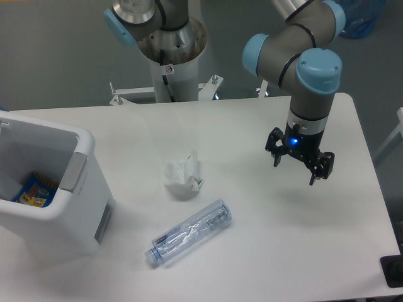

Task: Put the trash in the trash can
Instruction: 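Move the gripper toward the crumpled white tissue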

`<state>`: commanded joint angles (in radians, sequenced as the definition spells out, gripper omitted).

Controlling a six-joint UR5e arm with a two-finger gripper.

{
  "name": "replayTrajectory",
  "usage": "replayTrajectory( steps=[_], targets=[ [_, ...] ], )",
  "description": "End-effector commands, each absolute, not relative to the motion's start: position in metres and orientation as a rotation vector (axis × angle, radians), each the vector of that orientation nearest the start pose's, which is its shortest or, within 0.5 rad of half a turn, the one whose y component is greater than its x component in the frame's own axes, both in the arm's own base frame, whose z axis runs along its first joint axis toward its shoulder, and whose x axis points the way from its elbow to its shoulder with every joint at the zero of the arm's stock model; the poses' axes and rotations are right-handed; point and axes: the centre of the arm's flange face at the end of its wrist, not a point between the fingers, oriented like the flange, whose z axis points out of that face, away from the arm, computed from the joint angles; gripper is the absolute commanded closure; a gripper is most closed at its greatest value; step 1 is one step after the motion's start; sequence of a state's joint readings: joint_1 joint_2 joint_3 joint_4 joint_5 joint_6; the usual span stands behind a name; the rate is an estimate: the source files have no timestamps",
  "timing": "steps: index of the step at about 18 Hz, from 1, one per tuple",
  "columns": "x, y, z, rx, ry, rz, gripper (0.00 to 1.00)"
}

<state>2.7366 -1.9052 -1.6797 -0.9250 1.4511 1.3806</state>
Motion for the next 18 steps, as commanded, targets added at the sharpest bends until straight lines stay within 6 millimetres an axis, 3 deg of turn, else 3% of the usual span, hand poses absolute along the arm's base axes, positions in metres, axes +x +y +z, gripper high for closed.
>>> replayTrajectory(
  steps=[9, 13, 18],
  targets=[
    [-0.491, 0.375, 0.309, -2.944, 0.338, 0.197, 0.0],
    [-0.461, 0.388, 0.308, -2.944, 0.297, 0.158, 0.0],
    [-0.411, 0.429, 0.301, -2.957, 0.199, 0.091, 0.0]
  ],
)
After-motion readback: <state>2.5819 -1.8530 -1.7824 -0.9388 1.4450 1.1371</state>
